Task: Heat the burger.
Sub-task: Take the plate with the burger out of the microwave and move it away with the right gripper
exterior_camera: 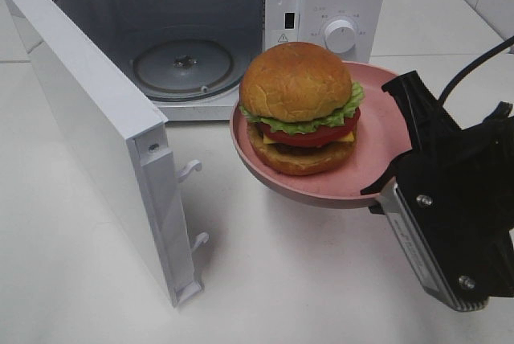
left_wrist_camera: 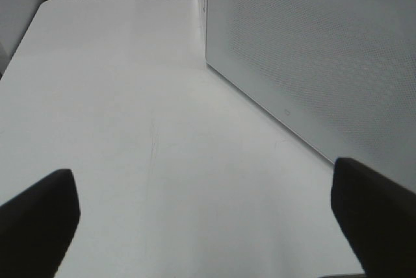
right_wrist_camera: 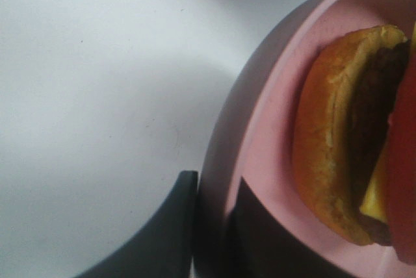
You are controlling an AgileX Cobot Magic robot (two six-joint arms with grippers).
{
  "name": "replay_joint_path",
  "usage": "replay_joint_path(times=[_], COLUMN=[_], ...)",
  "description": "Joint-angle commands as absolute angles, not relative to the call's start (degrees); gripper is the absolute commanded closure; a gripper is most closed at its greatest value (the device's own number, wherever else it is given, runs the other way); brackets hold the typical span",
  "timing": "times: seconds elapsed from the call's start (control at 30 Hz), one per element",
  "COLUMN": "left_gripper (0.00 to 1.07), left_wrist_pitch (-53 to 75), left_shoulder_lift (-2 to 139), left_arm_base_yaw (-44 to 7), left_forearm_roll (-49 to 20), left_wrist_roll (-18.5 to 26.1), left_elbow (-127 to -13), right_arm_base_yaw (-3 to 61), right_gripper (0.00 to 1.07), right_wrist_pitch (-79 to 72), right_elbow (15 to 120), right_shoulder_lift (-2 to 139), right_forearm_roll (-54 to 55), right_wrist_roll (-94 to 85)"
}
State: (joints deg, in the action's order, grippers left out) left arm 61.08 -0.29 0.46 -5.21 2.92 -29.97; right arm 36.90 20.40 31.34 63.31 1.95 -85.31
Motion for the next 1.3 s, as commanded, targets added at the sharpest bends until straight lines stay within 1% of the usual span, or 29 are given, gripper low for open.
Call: replay_joint_path(times=[0.03, 0.17, 0.27, 0.33, 0.43, 0.5, 0.53, 0.6, 0.63, 0.67, 0.7, 0.77, 0.83, 0.87, 1.0, 1.13, 1.3], left_gripper=[0.09, 0.09, 0.09, 0.09, 0.09, 0.09, 0.09, 0.09, 0.09, 0.09, 0.09, 0.09, 0.09, 0.09, 0.09, 0.09, 0.09], left_wrist_pitch=[60.85, 60.85, 60.85, 60.85, 60.85, 60.85, 60.85, 60.85, 60.85, 60.85, 60.85, 60.85, 60.85, 60.85, 60.85, 60.85, 60.85], left_shoulder_lift=[-1.38, -1.38, -1.38, -1.38, -1.38, -1.38, -1.38, -1.38, -1.38, -1.38, -1.38, -1.38, -1.38, -1.38, -1.38, -1.38, -1.38], left_arm_base_yaw=[0.69, 0.69, 0.69, 0.69, 0.69, 0.69, 0.69, 0.69, 0.69, 0.69, 0.69, 0.69, 0.69, 0.69, 0.69, 0.69, 0.69], left_forearm_roll=[-5.39, -5.39, -5.39, -5.39, -5.39, -5.39, -5.39, -5.39, -5.39, -5.39, -5.39, -5.39, -5.39, -5.39, -5.39, -5.39, -5.39], left_wrist_roll=[2.58, 2.58, 2.58, 2.58, 2.58, 2.58, 2.58, 2.58, 2.58, 2.58, 2.58, 2.58, 2.58, 2.58, 2.58, 2.58, 2.58], left_elbow=[-29.97, -29.97, -29.97, -29.97, -29.97, -29.97, -29.97, -29.97, -29.97, -29.97, -29.97, -29.97, -29.97, -29.97, -29.97, -29.97, -29.97], right_arm_base_yaw=[36.67, 36.67, 36.67, 36.67, 36.67, 36.67, 36.67, 36.67, 36.67, 36.67, 36.67, 36.67, 36.67, 36.67, 36.67, 36.67, 36.67], right_gripper=[1.07, 1.07, 1.07, 1.07, 1.07, 1.07, 1.07, 1.07, 1.07, 1.07, 1.07, 1.07, 1.07, 1.07, 1.07, 1.07, 1.07], right_wrist_pitch=[20.11, 21.31, 21.43, 23.43, 23.72, 24.47, 24.47, 25.73, 25.73, 27.33, 27.33, 29.68, 30.54, 32.20, 35.07, 39.53, 42.97], right_elbow=[31.51, 31.11, 30.83, 30.08, 30.02, 29.97, 29.97, 29.97, 29.97, 29.97, 29.97, 29.97, 29.97, 29.97, 29.97, 29.97, 29.91], right_shoulder_lift=[60.10, 56.84, 56.21, 54.66, 54.66, 54.66, 54.66, 54.66, 54.66, 54.66, 54.66, 54.66, 54.66, 54.66, 54.66, 54.66, 54.66], right_forearm_roll=[-0.46, -4.87, -6.07, -10.31, -11.29, -15.93, -15.93, -21.14, -21.14, -24.35, -24.35, -29.05, -30.71, -33.29, -35.75, -38.22, -40.22], right_wrist_roll=[-81.88, -75.92, -74.77, -68.98, -66.92, -57.18, -57.18, -49.45, -49.45, -44.06, -44.06, -35.75, -32.89, -27.73, -21.83, -11.92, -5.33])
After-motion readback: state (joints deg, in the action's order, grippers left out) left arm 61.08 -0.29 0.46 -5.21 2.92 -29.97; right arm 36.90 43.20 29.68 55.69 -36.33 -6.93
